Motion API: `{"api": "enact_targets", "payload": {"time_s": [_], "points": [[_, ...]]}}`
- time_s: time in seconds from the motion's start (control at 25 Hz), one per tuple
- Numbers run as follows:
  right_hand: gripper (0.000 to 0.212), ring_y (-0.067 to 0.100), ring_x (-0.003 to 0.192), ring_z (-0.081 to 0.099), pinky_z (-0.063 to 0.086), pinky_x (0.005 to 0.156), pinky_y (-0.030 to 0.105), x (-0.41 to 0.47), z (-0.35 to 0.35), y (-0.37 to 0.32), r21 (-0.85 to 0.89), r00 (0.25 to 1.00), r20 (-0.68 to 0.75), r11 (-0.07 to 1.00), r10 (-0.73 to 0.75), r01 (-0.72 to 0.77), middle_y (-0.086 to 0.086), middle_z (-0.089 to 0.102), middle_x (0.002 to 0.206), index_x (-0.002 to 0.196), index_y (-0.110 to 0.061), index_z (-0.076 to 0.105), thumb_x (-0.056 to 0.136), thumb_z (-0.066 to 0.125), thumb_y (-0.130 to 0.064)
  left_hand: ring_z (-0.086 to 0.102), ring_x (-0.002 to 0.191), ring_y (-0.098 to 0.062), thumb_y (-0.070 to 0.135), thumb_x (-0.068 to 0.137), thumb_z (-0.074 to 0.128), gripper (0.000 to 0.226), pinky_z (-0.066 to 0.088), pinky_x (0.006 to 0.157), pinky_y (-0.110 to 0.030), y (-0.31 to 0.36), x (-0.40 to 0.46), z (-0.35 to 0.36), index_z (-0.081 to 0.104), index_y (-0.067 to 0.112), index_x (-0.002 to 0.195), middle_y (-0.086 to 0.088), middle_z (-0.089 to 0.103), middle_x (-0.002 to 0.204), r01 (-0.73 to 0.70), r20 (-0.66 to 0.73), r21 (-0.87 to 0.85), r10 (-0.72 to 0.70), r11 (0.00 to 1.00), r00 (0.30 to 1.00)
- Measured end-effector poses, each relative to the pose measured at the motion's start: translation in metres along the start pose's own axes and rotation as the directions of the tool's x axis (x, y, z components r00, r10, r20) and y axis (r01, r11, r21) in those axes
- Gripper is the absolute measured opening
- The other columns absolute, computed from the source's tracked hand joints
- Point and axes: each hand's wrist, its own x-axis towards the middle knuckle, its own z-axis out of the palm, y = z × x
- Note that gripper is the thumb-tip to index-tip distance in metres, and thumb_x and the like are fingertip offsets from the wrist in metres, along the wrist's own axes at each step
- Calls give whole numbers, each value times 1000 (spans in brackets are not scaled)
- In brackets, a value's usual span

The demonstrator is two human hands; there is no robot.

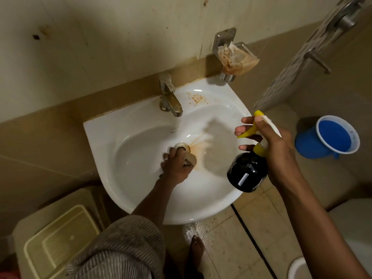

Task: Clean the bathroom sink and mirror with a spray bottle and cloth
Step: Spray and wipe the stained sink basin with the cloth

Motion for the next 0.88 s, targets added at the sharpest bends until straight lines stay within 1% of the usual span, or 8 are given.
{"api": "enact_targets", "payload": {"time_s": [0.12, 0.2, 0.32, 0.44, 0.56, 0.64, 0.76, 0.88], "points": [[33, 20, 93, 76, 64, 73, 33, -4, -5, -1, 12, 1000, -8, 1000, -6, 6, 5, 80, 93, 112, -12, 76, 109, 51, -33, 45, 116, -29, 26, 71, 71, 51, 53, 88, -37, 11, -15, 1, 52, 26, 119, 3, 37, 124, 36, 145, -281, 6, 959, 989], [33, 21, 93, 76, 63, 72, 32, -9, -8, -1, 21, 1000, -14, 1000, -7, 8, 5, 80, 93, 113, -12, 76, 109, 51, -33, 54, 112, -30, 35, 61, 68, 46, 57, 80, -38, 23, -30, 4, 55, 29, 105, -4, 49, 121, 24, 186, -395, 55, 918, 981], [31, 21, 93, 77, 63, 71, 32, -17, -12, -2, 39, 1000, -20, 999, -13, 14, 4, 81, 91, 111, -13, 76, 109, 52, -32, 58, 107, -28, 26, 68, 68, 42, 50, 80, -32, 41, -52, 8, 57, 20, 108, -11, 57, 117, 64, 293, -473, 88, 879, 952], [34, 23, 95, 77, 64, 73, 34, -26, -20, -5, 42, 999, -22, 999, -28, 29, 3, 82, 93, 113, -10, 76, 110, 50, -33, 60, 101, -26, 29, 63, 62, 43, 48, 88, -39, 50, -71, 3, 60, 23, 106, -3, 63, 102, 89, 338, -499, 99, 862, 936], [39, 23, 97, 77, 65, 75, 33, -33, -32, -6, 41, 999, -35, 999, -34, 36, 5, 82, 97, 118, -6, 74, 110, 49, -34, 62, 102, -22, 29, 67, 62, 38, 50, 90, -32, 53, -87, 2, 60, 22, 105, -3, 64, 105, -8, 296, -514, 186, 858, 937], [39, 23, 98, 77, 64, 75, 33, -37, -39, -6, 49, 998, -49, 998, -36, 38, 8, 81, 100, 120, -6, 73, 110, 48, -35, 61, 100, -16, 30, 66, 67, 42, 51, 82, -23, 59, -100, 2, 59, 27, 107, 1, 61, 108, -50, 269, -537, 226, 842, 936], [37, 24, 98, 77, 63, 75, 33, -39, -45, -5, 73, 997, -74, 997, -35, 40, 10, 80, 101, 116, -9, 74, 110, 49, -36, 57, 94, -6, 30, 58, 76, 49, 45, 72, -17, 66, -115, 3, 60, 35, 104, 6, 57, 104, -144, 174, -497, 261, 856, 950], [35, 25, 99, 78, 63, 78, 37, -40, -44, -2, 76, 996, -83, 997, -28, 34, 9, 81, 101, 112, -14, 76, 108, 50, -38, 56, 92, -10, 24, 57, 80, 50, 51, 70, -25, 64, -128, 9, 67, 33, 105, 8, 53, 102, -328, 74, -362, 377, 873, 923]]}}
